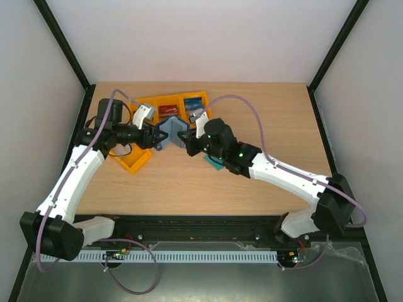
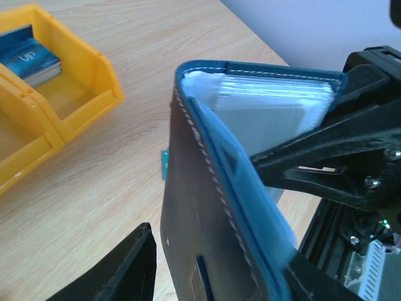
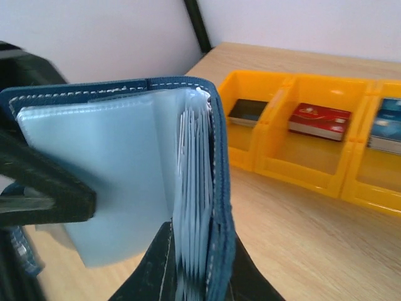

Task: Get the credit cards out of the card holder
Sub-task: Open the card holder.

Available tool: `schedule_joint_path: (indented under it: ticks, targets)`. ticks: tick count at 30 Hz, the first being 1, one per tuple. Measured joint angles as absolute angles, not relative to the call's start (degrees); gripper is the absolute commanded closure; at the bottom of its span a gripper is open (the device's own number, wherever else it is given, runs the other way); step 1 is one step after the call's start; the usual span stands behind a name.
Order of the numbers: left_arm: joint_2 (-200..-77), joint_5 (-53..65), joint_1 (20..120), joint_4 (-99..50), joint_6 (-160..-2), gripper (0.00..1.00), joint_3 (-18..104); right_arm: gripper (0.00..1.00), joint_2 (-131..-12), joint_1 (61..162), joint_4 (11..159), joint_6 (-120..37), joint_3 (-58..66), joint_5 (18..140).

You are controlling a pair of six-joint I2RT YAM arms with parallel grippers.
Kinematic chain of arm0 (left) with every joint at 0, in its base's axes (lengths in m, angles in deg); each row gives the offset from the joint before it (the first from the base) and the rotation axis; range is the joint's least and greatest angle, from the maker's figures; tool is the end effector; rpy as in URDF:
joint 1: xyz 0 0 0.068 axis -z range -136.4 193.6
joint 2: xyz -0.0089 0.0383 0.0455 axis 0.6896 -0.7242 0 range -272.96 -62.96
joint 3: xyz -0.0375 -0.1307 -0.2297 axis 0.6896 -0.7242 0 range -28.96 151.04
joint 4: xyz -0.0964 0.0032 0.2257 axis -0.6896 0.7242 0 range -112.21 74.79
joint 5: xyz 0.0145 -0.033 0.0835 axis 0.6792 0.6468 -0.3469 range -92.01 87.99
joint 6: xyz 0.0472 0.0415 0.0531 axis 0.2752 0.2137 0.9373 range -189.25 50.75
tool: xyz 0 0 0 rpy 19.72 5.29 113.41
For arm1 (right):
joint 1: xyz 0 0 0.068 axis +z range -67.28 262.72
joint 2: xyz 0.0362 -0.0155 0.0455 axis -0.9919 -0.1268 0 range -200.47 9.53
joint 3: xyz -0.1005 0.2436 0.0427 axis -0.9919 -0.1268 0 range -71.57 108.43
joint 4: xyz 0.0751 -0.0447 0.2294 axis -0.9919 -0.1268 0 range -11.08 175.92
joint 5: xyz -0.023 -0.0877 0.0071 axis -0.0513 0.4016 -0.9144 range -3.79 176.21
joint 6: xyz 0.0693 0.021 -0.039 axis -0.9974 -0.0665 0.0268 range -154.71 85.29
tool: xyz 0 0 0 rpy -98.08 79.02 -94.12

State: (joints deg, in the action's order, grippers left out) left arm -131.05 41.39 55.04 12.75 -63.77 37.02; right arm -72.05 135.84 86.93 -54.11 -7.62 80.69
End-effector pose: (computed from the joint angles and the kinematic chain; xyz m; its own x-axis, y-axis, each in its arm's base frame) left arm 0.2394 -0.0987 0.3283 -0.5232 0.1767 -0.8337 0.7347 0.5893 -0.3361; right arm 0.2085 0.2895 0.3152 -0.4448 -0.0419 -0.8947 -0.7461 0.5699 0.3443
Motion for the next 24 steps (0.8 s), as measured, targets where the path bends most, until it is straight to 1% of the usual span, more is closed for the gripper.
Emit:
schedule_joint_path:
  ticks: [2,4,5,6,8,9,10,11,12,15,17,22,24]
  targets:
    - [-131.0,41.8,55.0,12.7,-63.7,0.56,36.8,0.98,-70.8,135.2,86.8,-53.6,-8.2,76.8]
    - [-131.0,42.2,55.0,12.6,-63.7,0.61,36.5,0.98,-69.4,134.4,86.9,-53.0,-8.8,72.3]
    - [-131.0,42.6,55.0,12.6,-63.7,0.66,36.4,0.98,-68.9,134.2,86.9,-52.8,-9.1,70.0]
    - [-130.9,42.8,55.0,12.6,-63.7,0.73,36.3,0.98,-68.4,134.0,87.0,-52.6,-9.4,68.1]
    - [-130.8,43.6,55.0,12.8,-63.3,0.91,36.2,0.98,-67.4,133.5,87.0,-52.3,-10.0,64.7]
    - [-130.6,43.9,55.0,13.0,-63.2,0.96,36.2,0.98,-67.0,132.8,87.0,-51.9,-10.5,62.8]
    - [-130.5,44.4,55.0,13.0,-63.1,0.98,36.2,0.96,-66.8,132.3,87.0,-51.6,-10.7,61.3]
    - [-130.5,45.0,55.0,13.1,-62.8,0.98,36.2,0.88,-66.5,131.8,87.1,-51.4,-10.9,59.9]
    - [-130.4,45.7,55.1,13.3,-62.4,0.98,36.2,0.76,-66.3,131.3,87.0,-51.2,-11.2,58.8]
    - [-130.4,47.3,55.2,13.7,-61.7,0.98,36.2,0.59,-65.7,130.7,87.1,-50.8,-11.8,56.5]
    - [-130.4,48.3,55.1,14.3,-60.8,0.98,36.2,0.55,-65.2,130.7,87.1,-50.1,-11.8,55.9]
    - [-130.4,50.7,54.5,16.1,-59.3,0.98,36.3,0.50,-64.1,130.4,87.0,-49.0,-12.9,55.9]
    - [-130.4,51.0,54.4,16.2,-59.2,0.98,36.3,0.47,-63.5,130.3,86.6,-48.5,-13.5,56.0]
